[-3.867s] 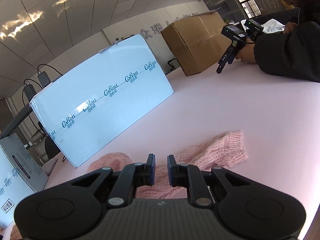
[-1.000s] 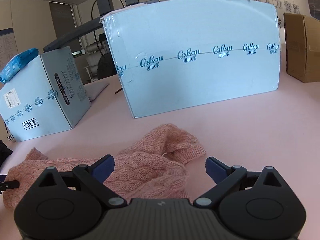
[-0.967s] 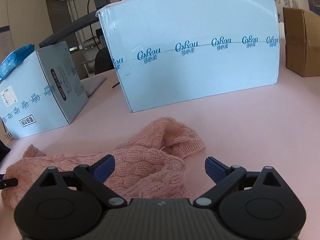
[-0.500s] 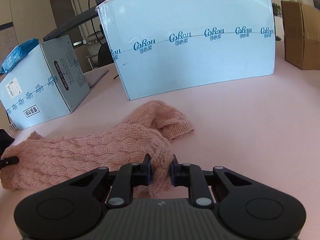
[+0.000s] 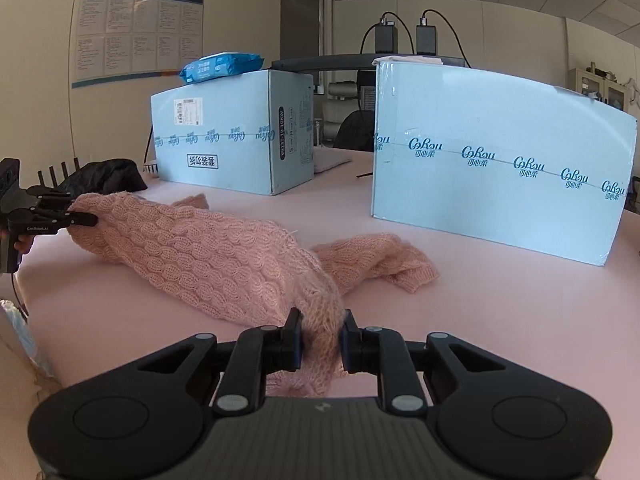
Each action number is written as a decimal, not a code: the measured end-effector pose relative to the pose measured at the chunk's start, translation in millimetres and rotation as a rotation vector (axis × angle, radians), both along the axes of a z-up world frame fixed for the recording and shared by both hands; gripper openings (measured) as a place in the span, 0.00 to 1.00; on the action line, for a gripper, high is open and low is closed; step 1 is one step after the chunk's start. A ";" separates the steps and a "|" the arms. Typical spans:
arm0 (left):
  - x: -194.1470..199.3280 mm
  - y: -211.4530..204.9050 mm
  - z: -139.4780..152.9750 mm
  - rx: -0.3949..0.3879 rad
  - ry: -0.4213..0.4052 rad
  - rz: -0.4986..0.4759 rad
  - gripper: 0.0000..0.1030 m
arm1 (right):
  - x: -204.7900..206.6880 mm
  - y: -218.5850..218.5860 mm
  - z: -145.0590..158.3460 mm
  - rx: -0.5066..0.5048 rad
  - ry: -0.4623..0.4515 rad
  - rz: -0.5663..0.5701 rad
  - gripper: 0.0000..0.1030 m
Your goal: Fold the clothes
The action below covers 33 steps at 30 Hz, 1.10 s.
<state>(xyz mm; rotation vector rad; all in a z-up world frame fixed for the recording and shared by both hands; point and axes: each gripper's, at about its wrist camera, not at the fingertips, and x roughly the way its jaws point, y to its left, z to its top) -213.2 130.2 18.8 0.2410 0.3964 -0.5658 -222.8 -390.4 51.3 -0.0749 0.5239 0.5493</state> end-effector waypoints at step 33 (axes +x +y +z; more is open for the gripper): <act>3.6 -82.0 -5.7 0.096 0.095 -0.257 0.18 | 9.6 89.0 7.5 -0.228 0.091 0.444 0.22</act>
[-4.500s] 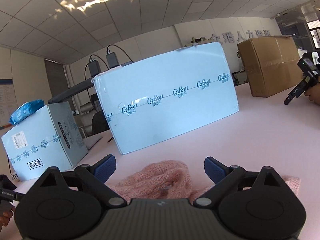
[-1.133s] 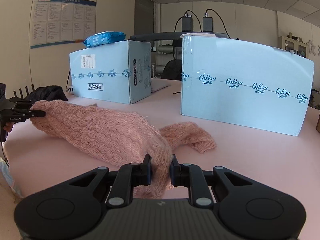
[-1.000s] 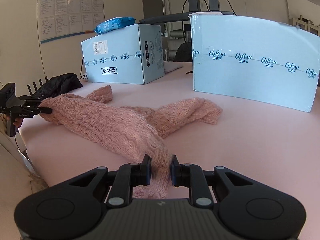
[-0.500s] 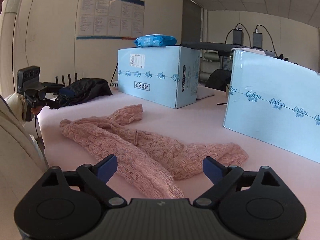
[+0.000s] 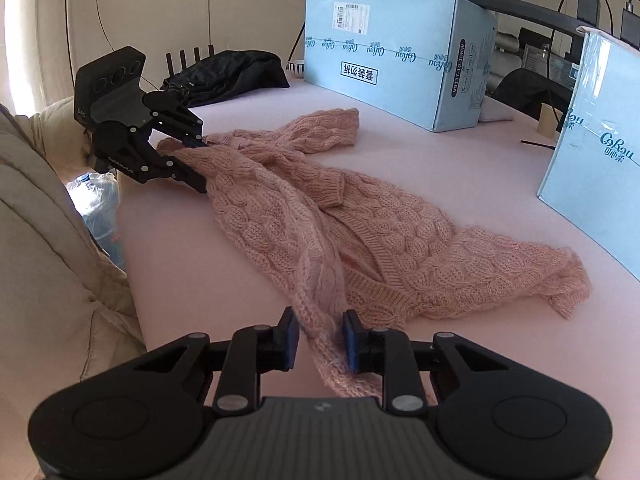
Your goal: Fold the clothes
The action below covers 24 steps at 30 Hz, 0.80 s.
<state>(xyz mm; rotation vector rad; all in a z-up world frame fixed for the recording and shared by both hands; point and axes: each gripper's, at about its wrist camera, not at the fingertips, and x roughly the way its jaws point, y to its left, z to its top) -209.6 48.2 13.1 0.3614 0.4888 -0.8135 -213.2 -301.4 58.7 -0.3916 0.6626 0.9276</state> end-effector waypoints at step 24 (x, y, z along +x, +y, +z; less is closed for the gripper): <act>38.5 84.0 55.3 -0.280 0.114 0.259 0.95 | 19.7 -73.0 34.4 0.471 -0.060 -0.291 0.93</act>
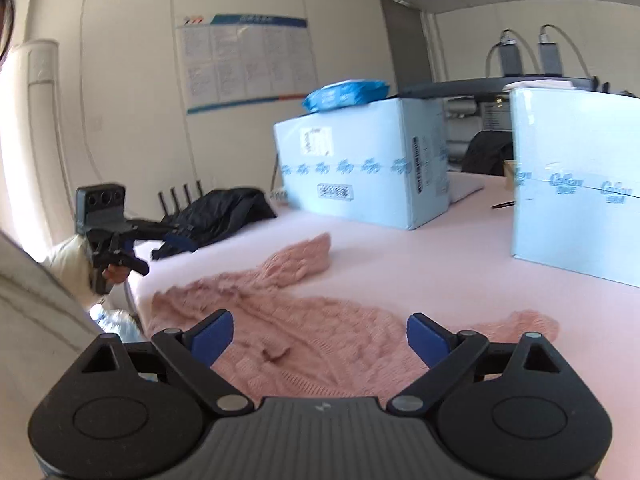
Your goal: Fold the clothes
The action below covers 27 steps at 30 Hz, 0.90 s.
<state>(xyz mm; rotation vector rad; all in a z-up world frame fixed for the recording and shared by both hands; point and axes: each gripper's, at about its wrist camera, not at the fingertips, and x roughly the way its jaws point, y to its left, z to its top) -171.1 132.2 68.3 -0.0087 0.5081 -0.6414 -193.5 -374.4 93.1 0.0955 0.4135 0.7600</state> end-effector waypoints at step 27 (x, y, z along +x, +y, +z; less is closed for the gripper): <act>75.6 -34.0 -53.1 0.191 0.168 0.078 0.15 | 179.5 -22.3 -102.3 0.090 0.351 -0.349 0.14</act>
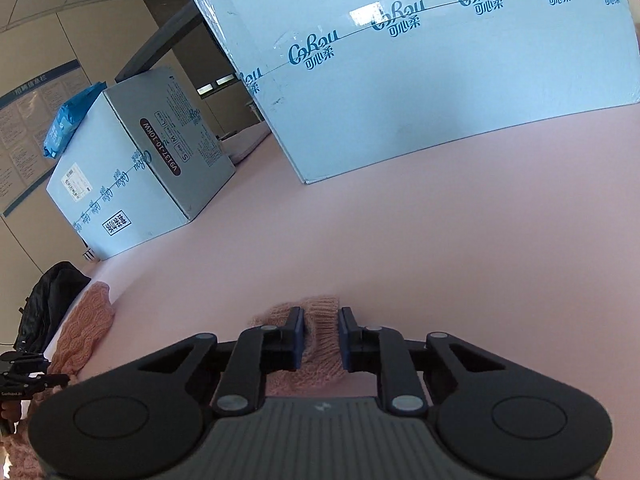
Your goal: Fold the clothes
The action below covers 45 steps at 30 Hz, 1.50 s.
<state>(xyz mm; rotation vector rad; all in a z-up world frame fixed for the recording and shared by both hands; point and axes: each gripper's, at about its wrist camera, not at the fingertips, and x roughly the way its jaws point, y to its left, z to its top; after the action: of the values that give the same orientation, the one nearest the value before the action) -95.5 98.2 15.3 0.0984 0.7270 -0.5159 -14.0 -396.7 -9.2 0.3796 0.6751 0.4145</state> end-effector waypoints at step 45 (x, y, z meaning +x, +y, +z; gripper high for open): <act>-61.6 -38.3 10.9 0.142 -0.128 -0.362 0.94 | -146.3 0.6 21.7 -0.282 -0.061 0.293 0.87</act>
<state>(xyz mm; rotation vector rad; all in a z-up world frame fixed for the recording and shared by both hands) -157.2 59.9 26.2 0.3971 0.6212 -0.7952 -160.3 -396.1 12.5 -0.0016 0.7209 0.5977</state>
